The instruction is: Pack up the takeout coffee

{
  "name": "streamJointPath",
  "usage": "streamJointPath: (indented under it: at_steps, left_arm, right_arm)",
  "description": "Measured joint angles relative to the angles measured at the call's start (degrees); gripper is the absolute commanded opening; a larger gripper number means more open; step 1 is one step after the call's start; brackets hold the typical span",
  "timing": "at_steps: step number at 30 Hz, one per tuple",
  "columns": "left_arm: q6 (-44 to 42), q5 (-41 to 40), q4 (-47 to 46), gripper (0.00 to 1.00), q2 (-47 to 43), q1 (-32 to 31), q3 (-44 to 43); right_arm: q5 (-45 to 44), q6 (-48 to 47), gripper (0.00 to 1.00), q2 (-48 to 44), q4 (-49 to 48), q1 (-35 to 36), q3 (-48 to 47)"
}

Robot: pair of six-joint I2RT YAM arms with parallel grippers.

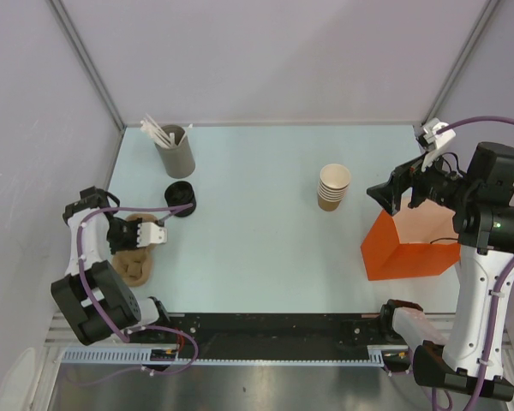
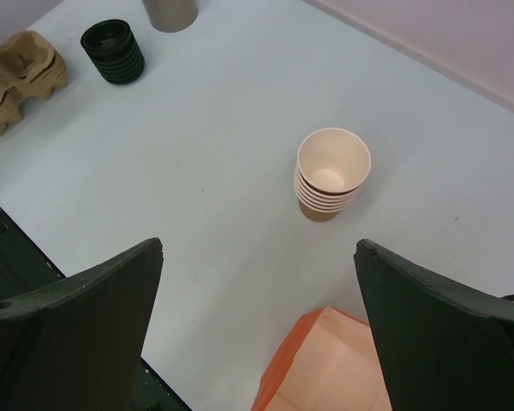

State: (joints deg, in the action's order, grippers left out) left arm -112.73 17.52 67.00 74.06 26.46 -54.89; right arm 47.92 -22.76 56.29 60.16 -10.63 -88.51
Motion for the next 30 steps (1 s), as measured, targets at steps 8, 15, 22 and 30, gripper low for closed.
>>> streamJointPath:
  at_steps: [8,15,22,30]
  left_arm:
    - [0.0,-0.1,0.9,0.0,0.1,0.0,-0.5]
    - [0.0,1.0,6.1,0.0,-0.9,0.0,-6.9]
    - [0.0,1.3,8.5,0.0,-4.5,0.0,-8.6]
    - [0.2,6.6,8.7,0.02,-5.9,-0.1,-16.2]
  right_arm:
    - [0.0,0.3,1.0,0.0,-0.5,-0.1,0.0]
    - [0.0,0.3,1.0,0.0,-0.8,-0.2,0.0]
    - [0.0,0.3,1.0,-0.2,-0.9,-0.2,0.0]
    - [0.3,0.7,1.0,-0.5,-1.2,-0.2,0.0]
